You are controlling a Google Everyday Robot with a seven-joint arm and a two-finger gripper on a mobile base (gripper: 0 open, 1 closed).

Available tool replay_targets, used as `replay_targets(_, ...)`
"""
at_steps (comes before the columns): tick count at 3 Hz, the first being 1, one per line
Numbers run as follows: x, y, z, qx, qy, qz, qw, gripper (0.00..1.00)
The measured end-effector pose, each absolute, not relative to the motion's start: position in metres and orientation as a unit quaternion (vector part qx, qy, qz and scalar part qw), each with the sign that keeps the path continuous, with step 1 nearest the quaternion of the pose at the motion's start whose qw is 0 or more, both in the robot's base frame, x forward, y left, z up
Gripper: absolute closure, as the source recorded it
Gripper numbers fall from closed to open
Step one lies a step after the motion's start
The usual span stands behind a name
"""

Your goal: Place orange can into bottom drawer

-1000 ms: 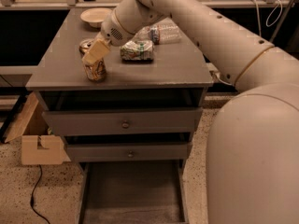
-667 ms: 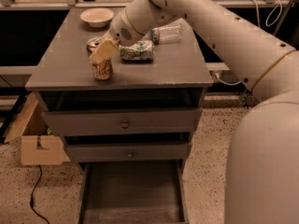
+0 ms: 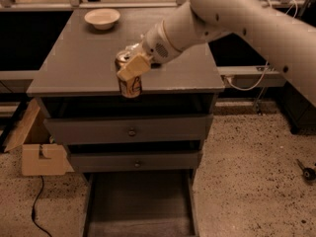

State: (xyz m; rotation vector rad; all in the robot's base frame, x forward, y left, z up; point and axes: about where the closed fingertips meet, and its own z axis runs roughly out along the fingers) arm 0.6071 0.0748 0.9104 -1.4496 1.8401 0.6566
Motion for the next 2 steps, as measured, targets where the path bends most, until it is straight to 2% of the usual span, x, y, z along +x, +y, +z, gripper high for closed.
replay_targets(1,0.5730,0.0559,0.8700,-0.540,0.731,0.248,0.336,1.00)
replay_targets(2,0.5736,0.0567,0.8716,-0.541,0.730,0.248,0.337,1.00)
